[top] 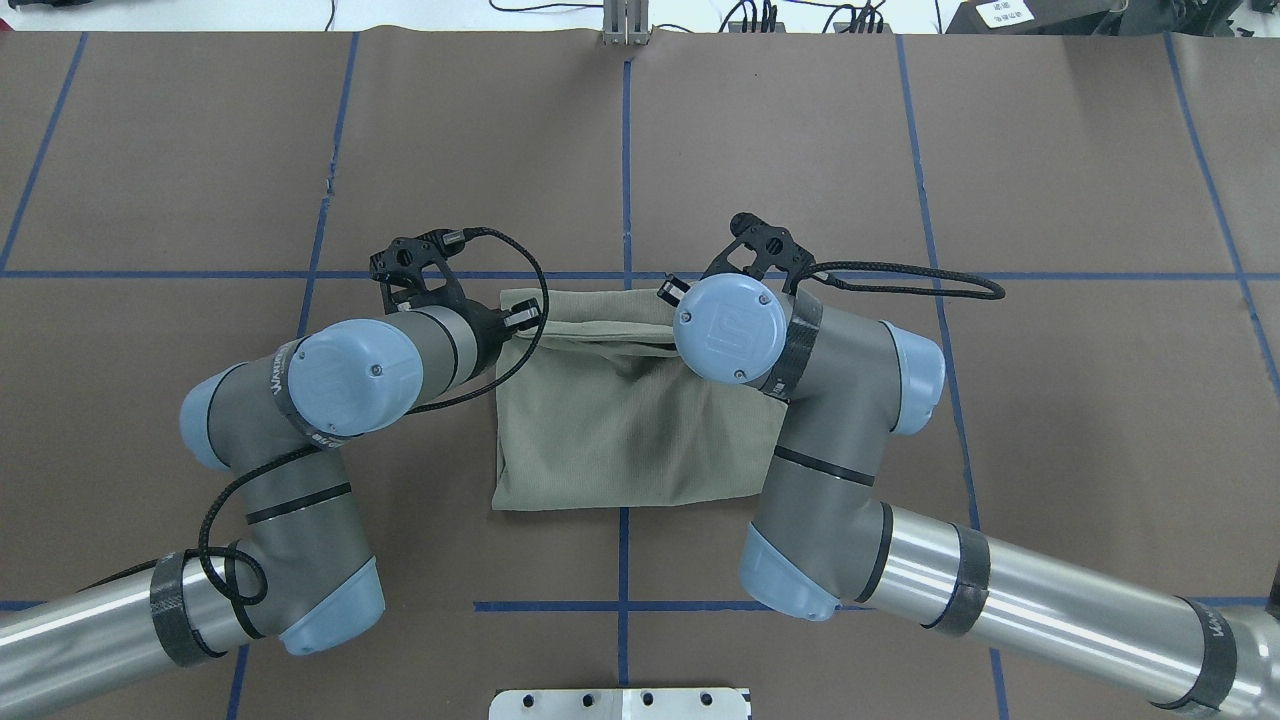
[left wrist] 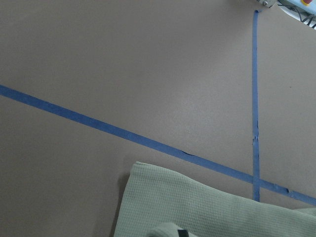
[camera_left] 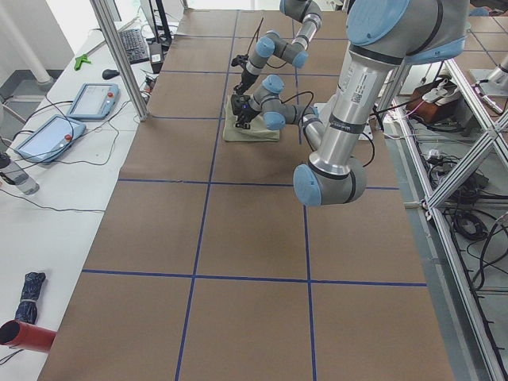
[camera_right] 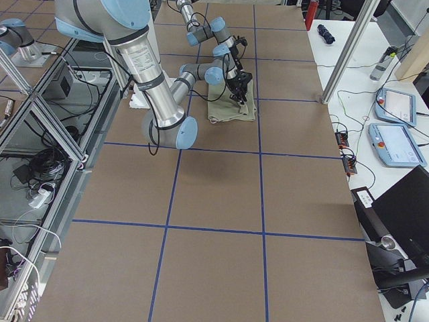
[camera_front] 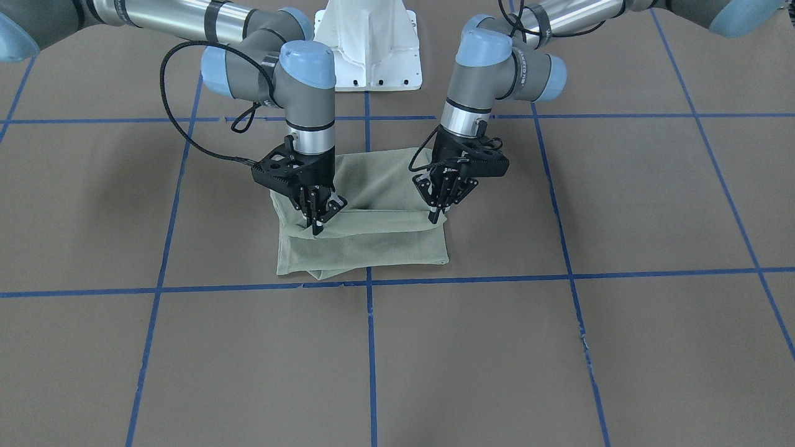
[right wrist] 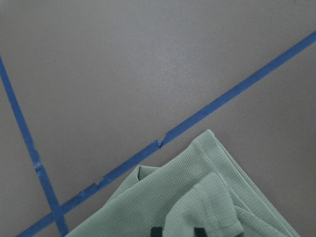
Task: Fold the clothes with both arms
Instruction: 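Fold the held edge over toward the far edge with both grippers, then release the folded edge and lift the right gripper away while the left gripper presses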
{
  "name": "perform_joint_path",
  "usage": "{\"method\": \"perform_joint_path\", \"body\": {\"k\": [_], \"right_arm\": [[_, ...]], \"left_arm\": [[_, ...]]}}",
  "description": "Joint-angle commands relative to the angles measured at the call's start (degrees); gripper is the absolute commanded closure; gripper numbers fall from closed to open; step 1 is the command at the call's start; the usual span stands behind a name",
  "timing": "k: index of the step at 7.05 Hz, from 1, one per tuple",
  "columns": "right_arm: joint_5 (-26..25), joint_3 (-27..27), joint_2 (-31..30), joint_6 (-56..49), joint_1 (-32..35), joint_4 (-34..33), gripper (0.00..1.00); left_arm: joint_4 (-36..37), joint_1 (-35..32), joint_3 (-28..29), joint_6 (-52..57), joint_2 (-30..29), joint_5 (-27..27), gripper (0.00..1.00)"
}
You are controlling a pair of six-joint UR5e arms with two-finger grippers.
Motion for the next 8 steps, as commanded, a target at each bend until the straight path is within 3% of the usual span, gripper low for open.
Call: {"method": "perform_joint_path", "body": {"k": [1, 2, 5, 8], "right_arm": [[3.39, 1.07, 0.70, -4.05, 1.77, -0.05, 0.00], [4.12, 1.86, 0.70, -4.42, 1.60, -0.14, 0.00], [2.03, -1.09, 0.96, -12.22, -4.98, -0.23, 0.00], [1.22, -8.84, 3.60, -16.46, -2.03, -0.31, 0.00]], "left_arm": [[-0.16, -3.65, -0.22, 8.03, 0.04, -5.41, 0.00], [-1.90, -6.21, -0.49, 12.85, 0.30, -12.86, 0.00], [-4.11, -6.94, 0.04, 14.04, 0.92, -13.72, 0.00], [-4.11, -6.94, 0.13, 13.95, 1.00, -13.63, 0.00]]}}
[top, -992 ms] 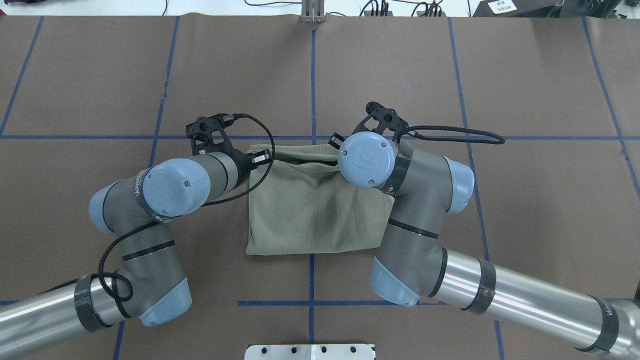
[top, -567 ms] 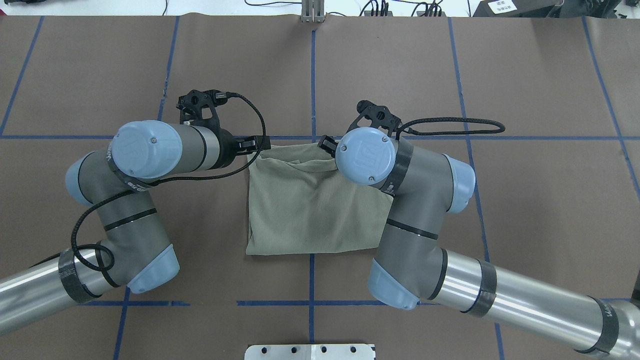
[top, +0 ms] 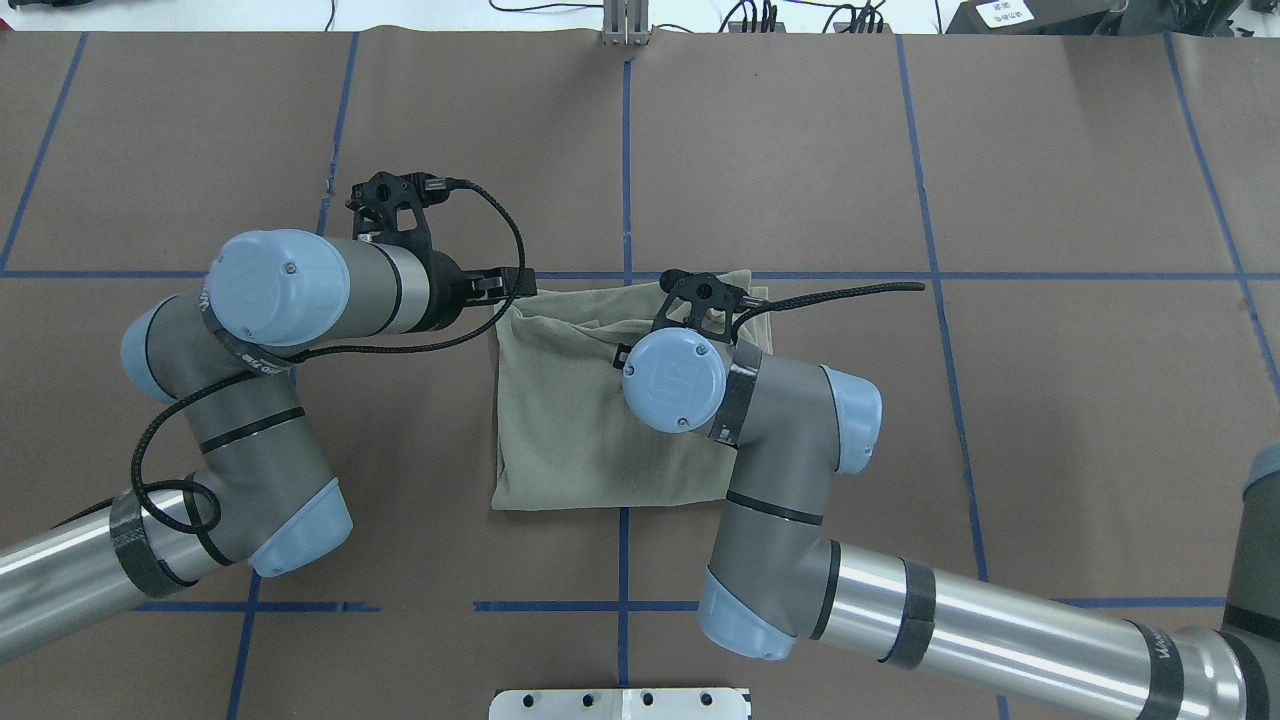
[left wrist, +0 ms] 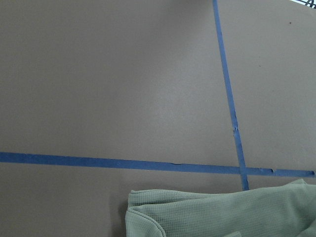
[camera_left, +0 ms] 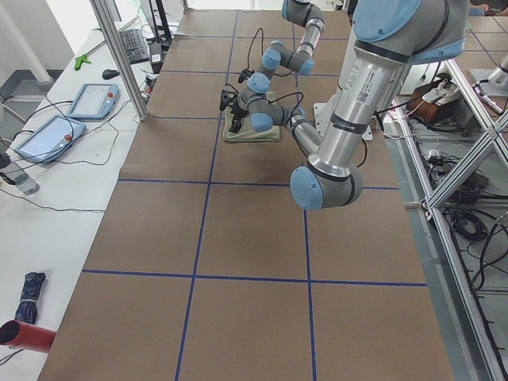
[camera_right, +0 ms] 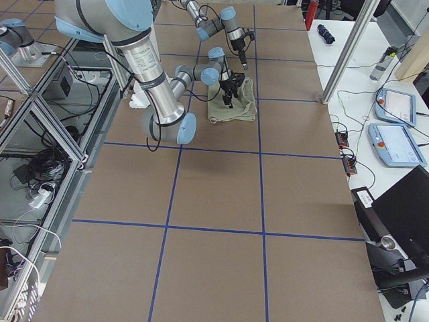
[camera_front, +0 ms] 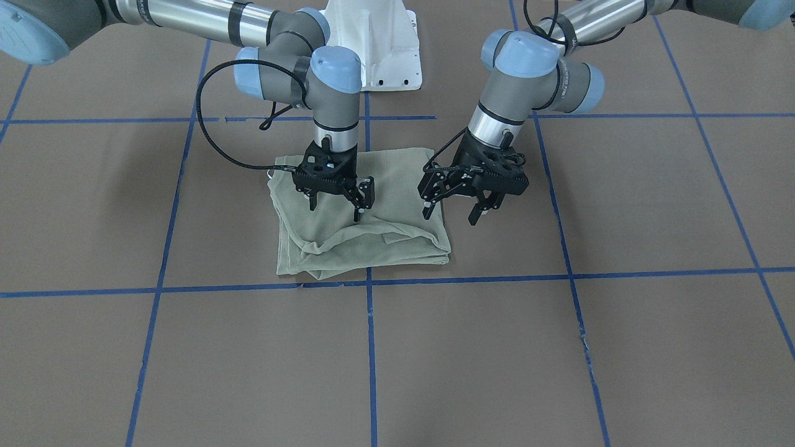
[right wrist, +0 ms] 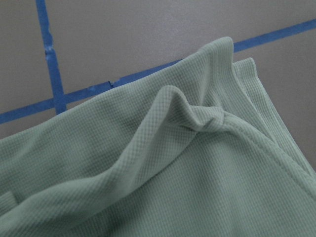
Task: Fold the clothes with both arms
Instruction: 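Release the folded edge and lift the right gripper away while the left gripper presses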
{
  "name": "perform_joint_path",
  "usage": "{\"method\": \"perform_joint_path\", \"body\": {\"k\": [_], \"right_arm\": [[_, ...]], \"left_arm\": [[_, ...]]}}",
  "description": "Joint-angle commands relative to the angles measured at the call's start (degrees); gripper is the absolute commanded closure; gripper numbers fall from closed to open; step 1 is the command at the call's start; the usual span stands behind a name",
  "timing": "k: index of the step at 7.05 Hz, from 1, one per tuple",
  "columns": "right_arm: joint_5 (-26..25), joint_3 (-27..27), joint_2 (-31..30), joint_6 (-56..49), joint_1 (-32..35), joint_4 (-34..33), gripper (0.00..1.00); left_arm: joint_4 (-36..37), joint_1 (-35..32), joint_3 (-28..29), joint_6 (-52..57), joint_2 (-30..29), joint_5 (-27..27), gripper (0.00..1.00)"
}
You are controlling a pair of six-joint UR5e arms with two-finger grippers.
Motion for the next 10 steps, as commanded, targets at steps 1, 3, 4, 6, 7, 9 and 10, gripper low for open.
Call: {"method": "perform_joint_path", "body": {"k": [1, 3, 4, 6, 7, 9, 10], "right_arm": [[-0.08, -5.31, 1.20, -3.84, 4.81, 0.10, 0.00], [0.79, -8.23, 1.47, -9.81, 12.11, 0.02, 0.00], [0.89, -9.55, 1.39, -11.49, 13.79, -0.94, 0.00], [9.08, -8.43, 1.47, -15.02, 16.52, 1.05, 0.00], [13.32, -6.94, 0.95, -15.20, 17.23, 6.12, 0.00], [14.42, -5.43, 0.59, -15.20, 17.24, 7.22, 0.00], [14.34, -5.17, 0.33, -15.20, 17.24, 7.22, 0.00]], "left_arm": [[-0.10, 0.00, 0.07, -0.02, 0.24, 0.02, 0.00], [-0.19, 0.00, 0.16, -0.11, 0.50, 0.02, 0.00], [-0.19, 0.08, 0.33, -0.20, 0.50, 0.02, 0.00], [-0.01, 0.52, 1.12, -0.20, 0.33, 0.11, 0.00], [0.25, 0.78, 2.34, -0.11, -0.28, 0.19, 0.00], [0.26, 4.54, 5.07, 0.07, -1.43, 1.50, 0.00], [0.25, 5.44, 5.86, 0.15, -1.87, 3.69, 0.00]]}}
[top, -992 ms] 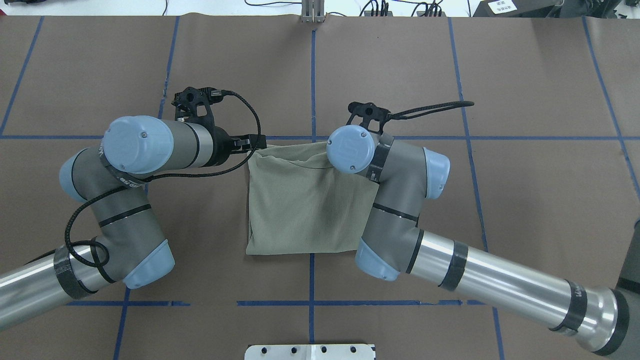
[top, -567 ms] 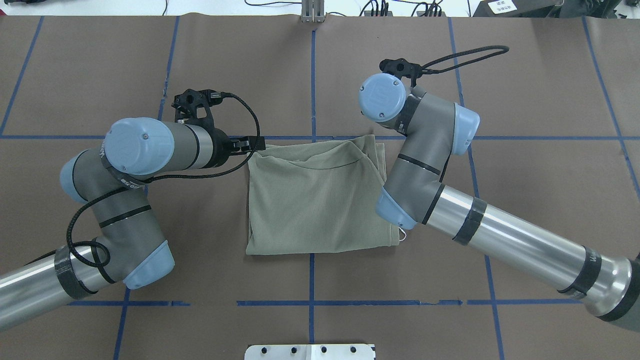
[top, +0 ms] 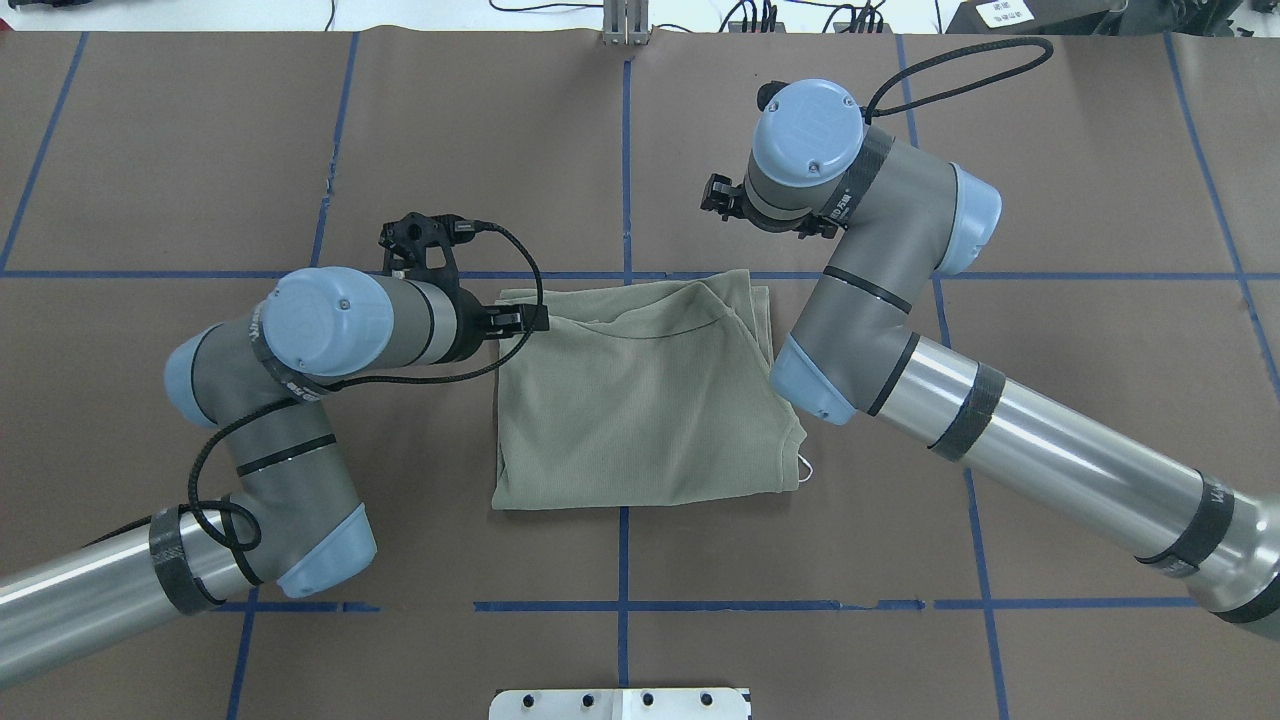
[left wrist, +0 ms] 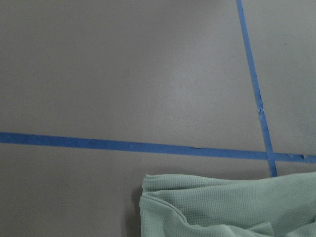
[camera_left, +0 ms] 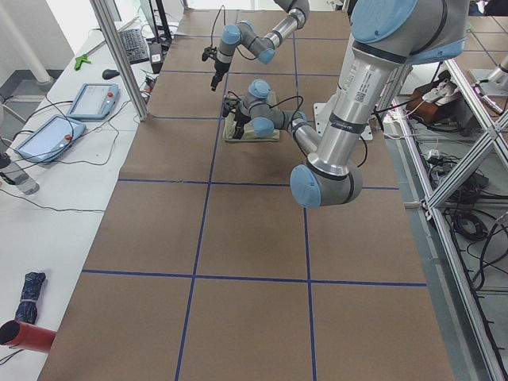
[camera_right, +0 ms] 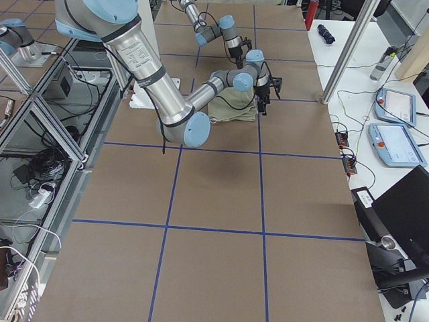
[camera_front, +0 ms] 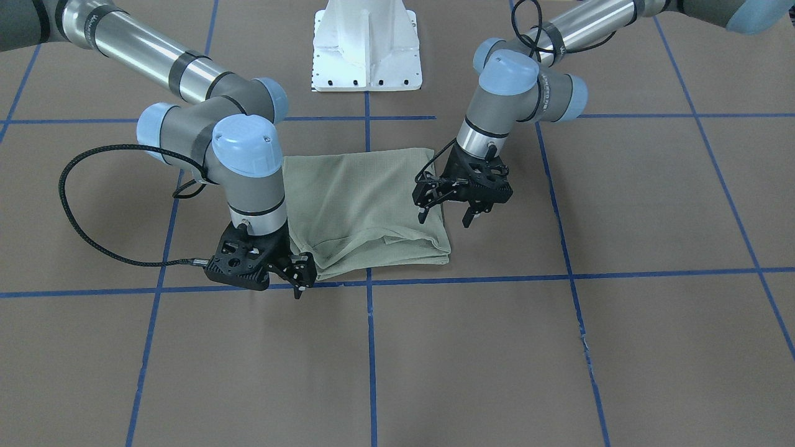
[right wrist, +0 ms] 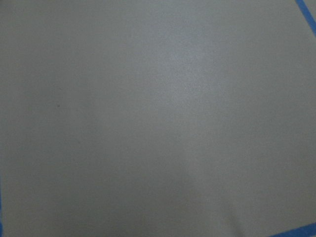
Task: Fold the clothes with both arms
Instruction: 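Release the folded edge and lift the right gripper away while the left gripper presses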
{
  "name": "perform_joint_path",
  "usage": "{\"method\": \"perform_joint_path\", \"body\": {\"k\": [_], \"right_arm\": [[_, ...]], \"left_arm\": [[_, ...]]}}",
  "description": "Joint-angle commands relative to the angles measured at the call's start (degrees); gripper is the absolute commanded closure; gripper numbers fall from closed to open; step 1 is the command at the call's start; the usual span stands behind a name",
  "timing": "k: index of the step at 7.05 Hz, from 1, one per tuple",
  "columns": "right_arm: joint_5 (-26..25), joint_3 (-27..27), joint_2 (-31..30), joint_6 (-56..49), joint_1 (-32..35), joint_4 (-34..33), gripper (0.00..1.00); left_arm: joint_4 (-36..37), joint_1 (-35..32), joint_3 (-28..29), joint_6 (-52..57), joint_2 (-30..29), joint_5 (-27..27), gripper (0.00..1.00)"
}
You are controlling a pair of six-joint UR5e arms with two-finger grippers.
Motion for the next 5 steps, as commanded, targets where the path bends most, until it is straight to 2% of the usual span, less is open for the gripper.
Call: {"method": "perform_joint_path", "body": {"k": [1, 2, 4, 5], "right_arm": [[0.28, 0.55, -0.28, -0.03, 0.04, 0.34, 0.00], [0.28, 0.55, -0.28, -0.03, 0.13, 0.34, 0.00], [0.19, 0.46, -0.45, -0.03, 0.04, 0.34, 0.00], [0.19, 0.55, -0.54, -0.03, 0.04, 0.34, 0.00]], "left_arm": [[-0.01, 1.76, 4.09, 0.20, -2.35, 2.10, 0.00], [0.08, 1.76, 8.12, 0.20, -5.93, 2.19, 0.00], [0.17, 0.62, 10.09, 2.37, -6.85, 5.77, 0.00], [0.26, -1.82, 11.49, 2.83, -6.93, 5.88, 0.00]]}}
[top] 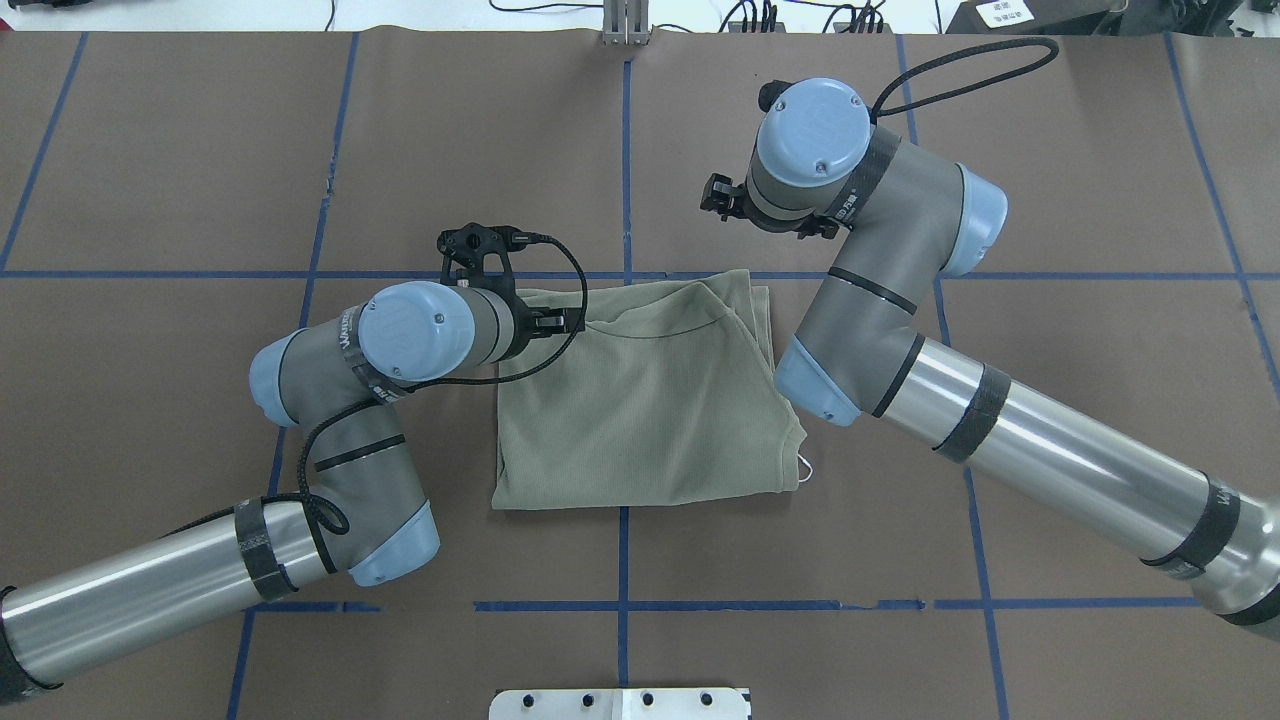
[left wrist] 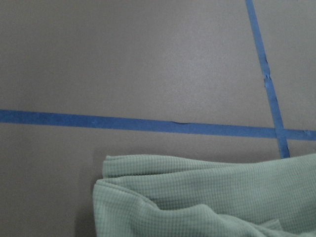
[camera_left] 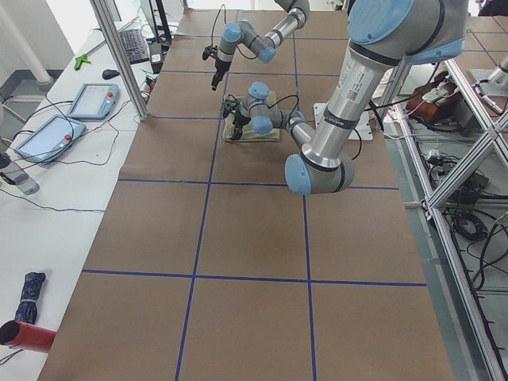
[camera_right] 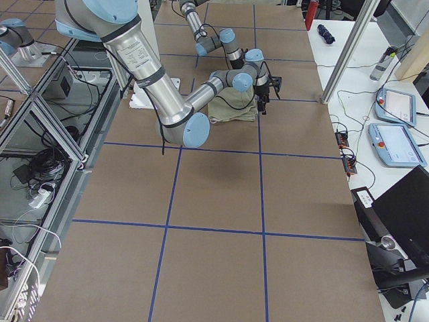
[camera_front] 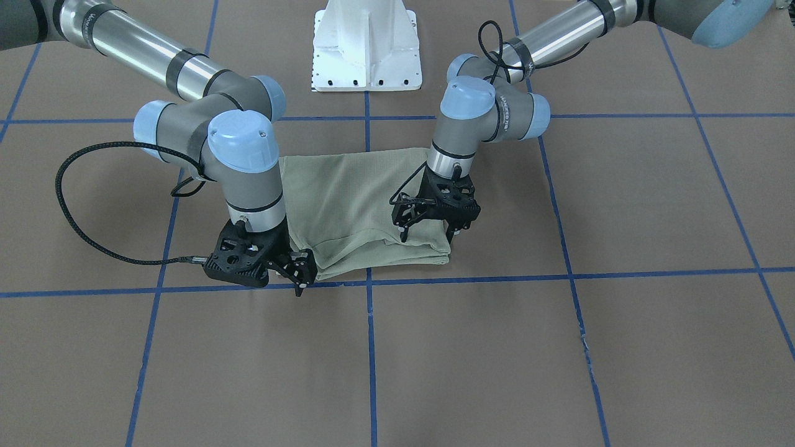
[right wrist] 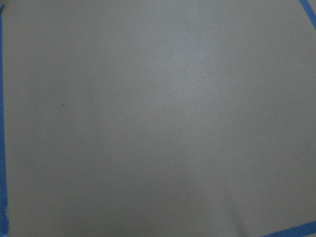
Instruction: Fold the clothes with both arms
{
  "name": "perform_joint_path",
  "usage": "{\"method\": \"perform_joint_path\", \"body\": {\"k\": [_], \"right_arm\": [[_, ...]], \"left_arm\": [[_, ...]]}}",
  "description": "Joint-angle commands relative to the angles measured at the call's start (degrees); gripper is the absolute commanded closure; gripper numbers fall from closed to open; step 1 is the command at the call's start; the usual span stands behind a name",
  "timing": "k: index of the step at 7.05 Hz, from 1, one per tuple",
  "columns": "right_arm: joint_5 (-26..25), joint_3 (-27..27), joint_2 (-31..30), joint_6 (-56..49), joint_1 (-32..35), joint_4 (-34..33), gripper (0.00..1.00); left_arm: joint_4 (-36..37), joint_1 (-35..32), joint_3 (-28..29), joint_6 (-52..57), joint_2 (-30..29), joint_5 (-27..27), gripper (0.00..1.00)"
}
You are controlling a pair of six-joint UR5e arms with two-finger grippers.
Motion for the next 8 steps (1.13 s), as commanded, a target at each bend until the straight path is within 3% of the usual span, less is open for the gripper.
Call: {"method": "perform_joint_path", "body": {"k": [1, 4, 5, 6, 8], "right_arm": [[-0.03, 0.03, -0.54, 0.00, -0.01, 0.09, 0.00], [2.33, 0.29, -0.98, -4.18, 0.17, -0.61, 0.00], [5.74, 1.16, -1.77, -9.18, 1.99, -1.49, 0.00], [9.60, 4.57, -4.21, -14.45, 4.97, -4.54, 0.00], [16.12, 16.84, -11.84, -31.46, 13.48, -17.25, 0.00]], "left_arm": [[0.03, -4.42, 3.67, 2.04, -0.21, 0.79, 0.00], [0.82, -9.27, 3.17, 10.53, -0.12, -2.17, 0.00], [4.74, -11.97, -0.75, 13.79, 0.75, -6.54, 0.00], [11.82, -14.87, -8.79, 20.70, 3.63, -9.81, 0.00], [23.97, -24.60, -21.22, 38.16, 10.13, -19.45, 0.00]]}}
